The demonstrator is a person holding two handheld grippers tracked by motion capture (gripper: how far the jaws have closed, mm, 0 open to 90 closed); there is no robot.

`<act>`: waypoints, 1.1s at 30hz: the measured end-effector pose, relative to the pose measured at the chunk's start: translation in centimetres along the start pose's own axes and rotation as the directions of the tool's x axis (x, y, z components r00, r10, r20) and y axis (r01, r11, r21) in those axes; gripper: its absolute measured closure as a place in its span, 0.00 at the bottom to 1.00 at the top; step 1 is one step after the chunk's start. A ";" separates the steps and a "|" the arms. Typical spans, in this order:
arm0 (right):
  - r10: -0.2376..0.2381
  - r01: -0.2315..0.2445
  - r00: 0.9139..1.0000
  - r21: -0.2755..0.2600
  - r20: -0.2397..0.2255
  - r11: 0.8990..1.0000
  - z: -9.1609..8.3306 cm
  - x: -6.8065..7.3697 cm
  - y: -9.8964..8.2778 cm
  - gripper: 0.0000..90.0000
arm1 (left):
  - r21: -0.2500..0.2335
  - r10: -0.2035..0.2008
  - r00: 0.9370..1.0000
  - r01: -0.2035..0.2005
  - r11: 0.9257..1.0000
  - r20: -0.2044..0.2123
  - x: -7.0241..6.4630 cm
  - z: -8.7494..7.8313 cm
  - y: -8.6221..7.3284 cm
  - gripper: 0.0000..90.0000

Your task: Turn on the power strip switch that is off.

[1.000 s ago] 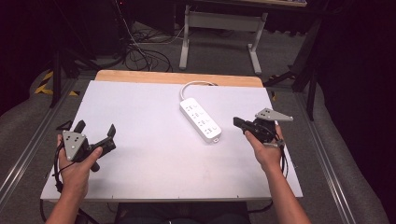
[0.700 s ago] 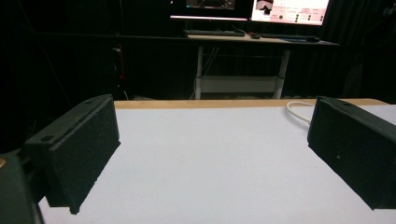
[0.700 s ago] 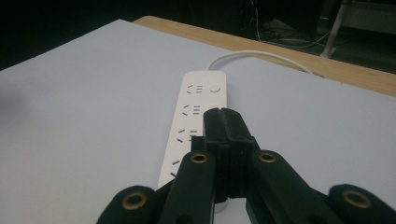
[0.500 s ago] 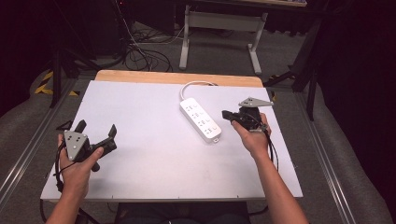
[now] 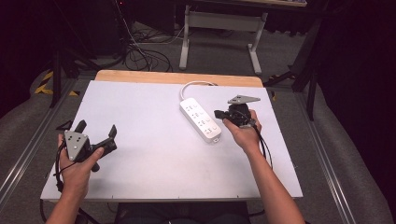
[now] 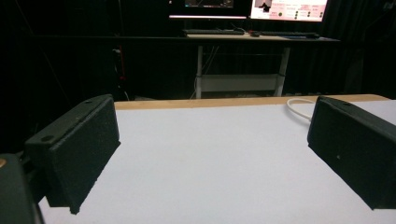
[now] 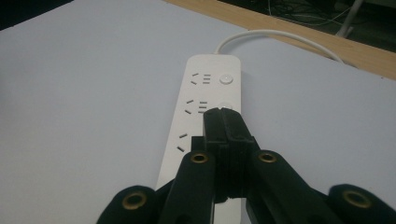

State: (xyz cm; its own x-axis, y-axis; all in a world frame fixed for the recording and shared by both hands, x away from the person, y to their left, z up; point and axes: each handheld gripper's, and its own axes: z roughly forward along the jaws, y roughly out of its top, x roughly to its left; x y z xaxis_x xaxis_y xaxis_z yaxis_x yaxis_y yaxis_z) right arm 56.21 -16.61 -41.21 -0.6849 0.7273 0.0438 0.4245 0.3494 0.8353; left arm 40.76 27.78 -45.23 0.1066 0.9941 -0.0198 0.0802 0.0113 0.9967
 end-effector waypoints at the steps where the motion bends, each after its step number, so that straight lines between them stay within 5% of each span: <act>1: 0.003 -0.003 1.000 0.001 -0.001 1.000 0.1 0.0 0.2 1.00 | -0.001 -0.002 1.000 0.002 1.000 -0.001 0.0 0.0 0.0 0.03; 33: 0.010 -0.011 1.000 0.106 0.010 0.994 3.9 -1.3 -0.1 1.00 | 0.014 0.007 1.000 -0.007 1.000 -0.001 0.0 0.0 -0.1 0.05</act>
State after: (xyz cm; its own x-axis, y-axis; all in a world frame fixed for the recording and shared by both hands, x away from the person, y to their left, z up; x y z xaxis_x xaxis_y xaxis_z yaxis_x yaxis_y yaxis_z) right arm 59.34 -15.29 -43.47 -0.6750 0.7363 0.0466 0.4921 0.4023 0.7720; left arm 40.80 27.81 -45.31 0.1060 0.9943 -0.0124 0.0931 0.0025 0.9957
